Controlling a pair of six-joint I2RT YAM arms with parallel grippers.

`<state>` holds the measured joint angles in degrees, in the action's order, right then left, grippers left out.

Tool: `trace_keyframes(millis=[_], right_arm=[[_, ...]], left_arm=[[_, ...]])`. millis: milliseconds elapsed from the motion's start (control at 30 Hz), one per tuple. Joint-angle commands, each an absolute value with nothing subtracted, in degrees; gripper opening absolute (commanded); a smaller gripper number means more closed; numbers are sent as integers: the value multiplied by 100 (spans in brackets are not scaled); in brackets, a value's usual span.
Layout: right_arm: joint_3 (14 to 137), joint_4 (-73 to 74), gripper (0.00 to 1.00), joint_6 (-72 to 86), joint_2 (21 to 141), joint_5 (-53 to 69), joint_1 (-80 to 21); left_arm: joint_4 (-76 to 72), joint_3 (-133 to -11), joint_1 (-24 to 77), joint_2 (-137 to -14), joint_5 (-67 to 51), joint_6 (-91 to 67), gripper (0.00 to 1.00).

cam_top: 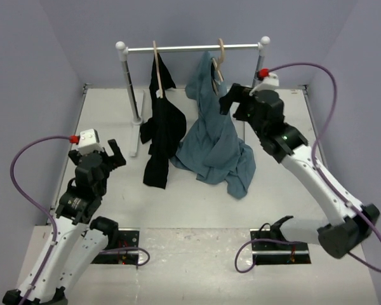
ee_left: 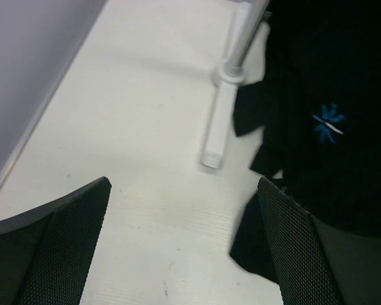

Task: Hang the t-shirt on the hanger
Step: Place the hanger at the clothesline, then reset both arms

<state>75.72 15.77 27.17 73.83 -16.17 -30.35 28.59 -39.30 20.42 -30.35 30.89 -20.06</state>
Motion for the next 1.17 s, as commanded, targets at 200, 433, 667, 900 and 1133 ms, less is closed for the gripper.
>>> trace_keyframes(millis=[200,433,667,900,1133], right_arm=[[5787,2913,99,2070,3978,-2954,-3049],[5367,3444,99,2107,3091,-2865,-3050],[5056,3507,99,2171,2478,-2905,-3050],[4877,3498,99,2113,2511,-3001,-3047],[4693,3401,99,2177,2681,-3030,-3041]], left_arm=[[2701,-3916,1222,-2796,3167,-2168,100],[2579,-3792,1233,-2796,2908,-2107,100],[2388,-3564,1450,-2562,2681,-1949,100],[2361,-3460,1512,-2496,2666,-1966,100],[2347,-3401,1556,-2437,2692,-1995,100]])
